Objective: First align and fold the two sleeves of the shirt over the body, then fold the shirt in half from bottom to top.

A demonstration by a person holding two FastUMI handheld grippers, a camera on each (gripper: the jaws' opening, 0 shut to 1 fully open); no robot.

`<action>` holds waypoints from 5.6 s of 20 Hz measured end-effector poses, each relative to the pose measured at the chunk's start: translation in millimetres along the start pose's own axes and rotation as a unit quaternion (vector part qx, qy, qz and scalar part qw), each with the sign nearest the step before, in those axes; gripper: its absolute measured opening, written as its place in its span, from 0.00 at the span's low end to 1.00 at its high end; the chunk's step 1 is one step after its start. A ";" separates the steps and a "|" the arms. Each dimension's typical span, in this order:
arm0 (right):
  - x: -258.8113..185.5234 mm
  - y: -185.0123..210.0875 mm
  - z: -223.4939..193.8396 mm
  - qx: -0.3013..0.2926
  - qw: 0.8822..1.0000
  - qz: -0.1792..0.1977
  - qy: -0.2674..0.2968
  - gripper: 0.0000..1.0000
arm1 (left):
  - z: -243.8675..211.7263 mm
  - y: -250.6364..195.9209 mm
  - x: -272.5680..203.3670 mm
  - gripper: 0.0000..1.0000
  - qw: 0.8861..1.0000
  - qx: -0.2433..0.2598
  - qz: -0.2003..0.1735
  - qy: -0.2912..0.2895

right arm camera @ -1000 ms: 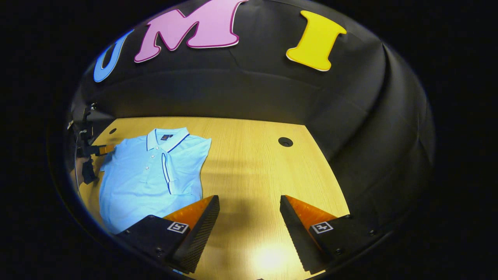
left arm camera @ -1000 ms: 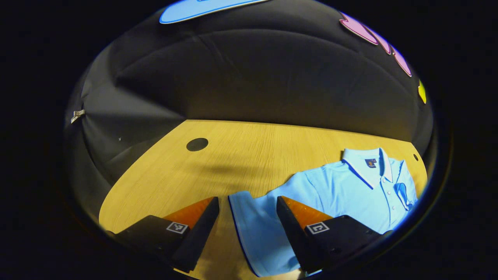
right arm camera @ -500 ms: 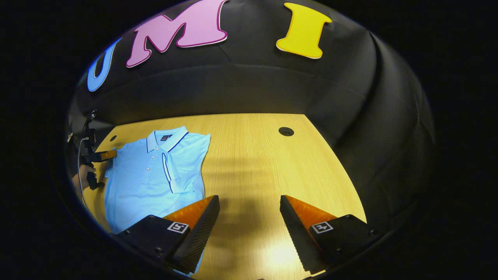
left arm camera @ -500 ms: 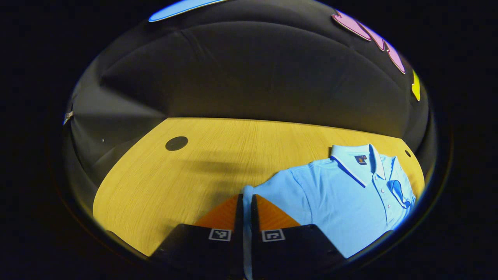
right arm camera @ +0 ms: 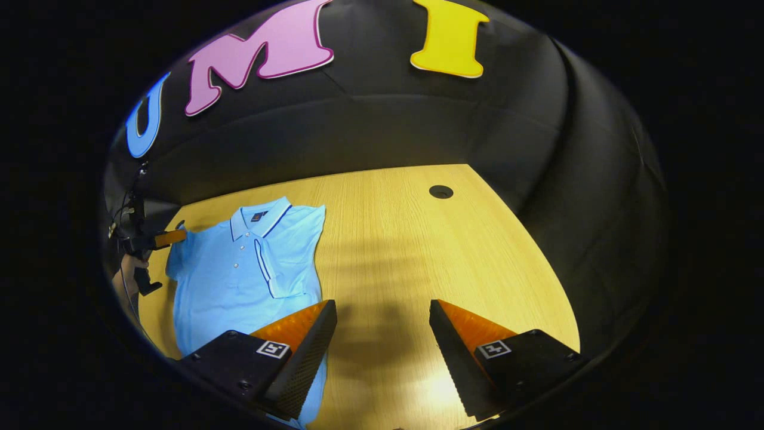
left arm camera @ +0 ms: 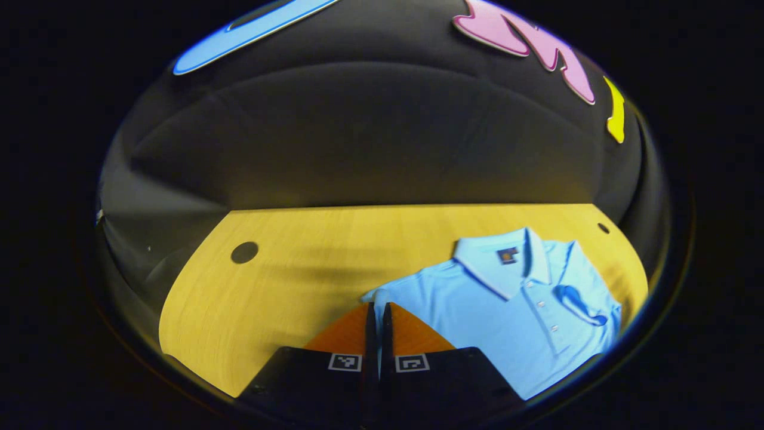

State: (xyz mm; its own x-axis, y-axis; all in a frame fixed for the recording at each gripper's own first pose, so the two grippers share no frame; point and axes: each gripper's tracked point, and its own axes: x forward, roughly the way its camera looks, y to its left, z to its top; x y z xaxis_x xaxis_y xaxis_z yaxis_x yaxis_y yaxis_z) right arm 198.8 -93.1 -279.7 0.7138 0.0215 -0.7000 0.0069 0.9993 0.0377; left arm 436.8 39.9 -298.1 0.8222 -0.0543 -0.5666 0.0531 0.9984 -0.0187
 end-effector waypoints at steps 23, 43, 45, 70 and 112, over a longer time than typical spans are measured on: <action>-85.2 40.9 -49.8 0.000 1.000 0.024 -0.002 1.00 | -41.6 -142.4 -194.1 0.96 0.989 -0.022 -0.145 -0.017; -166.5 101.2 -259.4 -0.014 0.992 0.040 0.121 1.00 | -301.1 -117.9 -348.9 0.97 0.987 -0.019 -0.078 0.141; -165.4 105.1 -274.7 -0.008 0.990 0.040 0.133 1.00 | -315.9 -114.0 -346.0 0.98 0.986 0.002 -0.061 0.155; -151.5 128.0 -268.5 -0.062 0.982 0.096 0.153 0.05 | -310.7 -145.5 -332.1 0.06 0.984 -0.015 -0.063 0.169; 202.4 226.8 124.5 -0.103 0.982 0.155 -0.024 0.05 | 63.0 -68.4 36.9 0.06 0.996 -0.081 -0.042 -0.024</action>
State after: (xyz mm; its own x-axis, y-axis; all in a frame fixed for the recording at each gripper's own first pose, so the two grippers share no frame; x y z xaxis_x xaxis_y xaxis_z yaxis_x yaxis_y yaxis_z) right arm 432.0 134.0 -324.0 0.6910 0.3292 -0.6435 -0.3546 0.9302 0.0952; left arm 499.3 -31.3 -265.8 0.8448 -0.1348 -0.5178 0.0341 0.9794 -0.1992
